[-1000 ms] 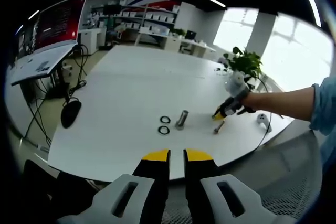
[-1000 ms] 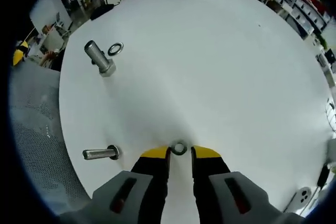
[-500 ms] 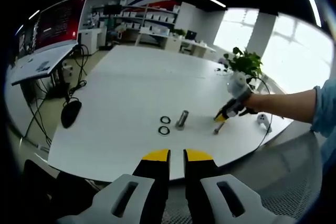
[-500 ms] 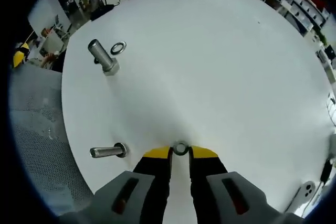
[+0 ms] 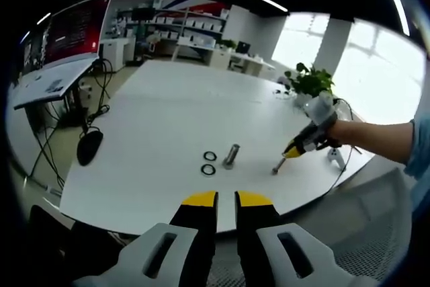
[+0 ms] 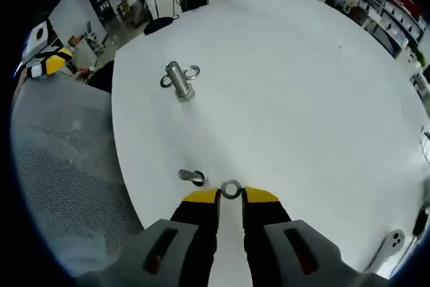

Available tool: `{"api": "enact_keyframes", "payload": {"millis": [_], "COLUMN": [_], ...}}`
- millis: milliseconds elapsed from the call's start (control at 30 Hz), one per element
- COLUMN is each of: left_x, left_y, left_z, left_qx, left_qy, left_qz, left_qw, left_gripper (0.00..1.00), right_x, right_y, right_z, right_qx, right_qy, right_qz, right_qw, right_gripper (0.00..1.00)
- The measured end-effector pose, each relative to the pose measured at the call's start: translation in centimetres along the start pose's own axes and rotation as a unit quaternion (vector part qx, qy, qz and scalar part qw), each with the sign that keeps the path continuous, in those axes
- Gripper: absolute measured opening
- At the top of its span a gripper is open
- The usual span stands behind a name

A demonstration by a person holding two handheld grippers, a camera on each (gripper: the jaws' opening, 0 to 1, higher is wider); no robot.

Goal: Place the washer onto the threaded stud by aligning its center hole with the stud, sliding it down to the base, and recovering from edge contact or off-axis alignment until the washer reaches the visible bottom stop.

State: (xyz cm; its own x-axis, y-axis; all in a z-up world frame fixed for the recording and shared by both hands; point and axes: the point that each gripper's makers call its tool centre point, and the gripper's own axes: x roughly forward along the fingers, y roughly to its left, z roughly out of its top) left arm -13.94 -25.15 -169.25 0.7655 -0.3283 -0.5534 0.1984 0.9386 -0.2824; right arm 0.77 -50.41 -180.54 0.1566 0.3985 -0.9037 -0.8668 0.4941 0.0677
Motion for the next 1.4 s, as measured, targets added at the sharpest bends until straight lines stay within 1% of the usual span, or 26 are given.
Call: {"api": "enact_keyframes", "payload": {"millis": [133,200,467,600,767,933,1000,1067,1400], "left_x": [0.0,0.0,0.0,-0.1,0.0,-0.1,-0.1,-0.1,-0.1], "left_y": [0.0,-0.1,-0.1,-0.3,-0.3,-0.3,-0.4,-0.4,-0.3], "left_z": [0.0,0.0,0.0,0.1,-0.1,-0.1,0.1,0.0,-0.1], "left_qx": [0.000,0.000,0.001,0.001,0.004,0.003,0.004,0.005,0.006], "left_qy": [0.000,0.000,0.000,-0.005,0.004,0.001,-0.003,-0.002,0.002], "left_qz": [-0.002,-0.002,-0.004,-0.010,-0.010,-0.008,-0.011,-0.011,-0.009], "left_qw": [1.0000,1.0000,1.0000,0.9999,0.9999,1.0000,0.9999,0.9999,0.9999], "left_gripper": [0.07,0.07,0.07,0.08,0.08,0.08,0.08,0.08,0.08], "right_x": [-0.8,-1.3,-1.8,-1.4,-1.1,-0.6,-0.6,-0.4,1.1], "right_y": [0.6,1.2,3.0,3.3,3.7,3.6,3.8,3.9,3.9], "right_z": [0.3,0.6,1.9,1.9,1.9,1.8,1.8,1.9,1.4], "right_qx": [-0.010,-0.014,-0.040,-0.047,-0.054,-0.058,-0.058,-0.059,-0.078], "right_qy": [-0.007,-0.013,-0.023,-0.017,-0.011,-0.002,-0.002,-0.001,0.025], "right_qz": [0.000,0.003,0.016,0.017,0.019,0.019,0.021,0.022,0.021], "right_qw": [0.9999,0.9998,0.9988,0.9986,0.9983,0.9981,0.9981,0.9980,0.9964], "right_gripper": [0.14,0.14,0.14,0.14,0.14,0.14,0.14,0.14,0.14]}}
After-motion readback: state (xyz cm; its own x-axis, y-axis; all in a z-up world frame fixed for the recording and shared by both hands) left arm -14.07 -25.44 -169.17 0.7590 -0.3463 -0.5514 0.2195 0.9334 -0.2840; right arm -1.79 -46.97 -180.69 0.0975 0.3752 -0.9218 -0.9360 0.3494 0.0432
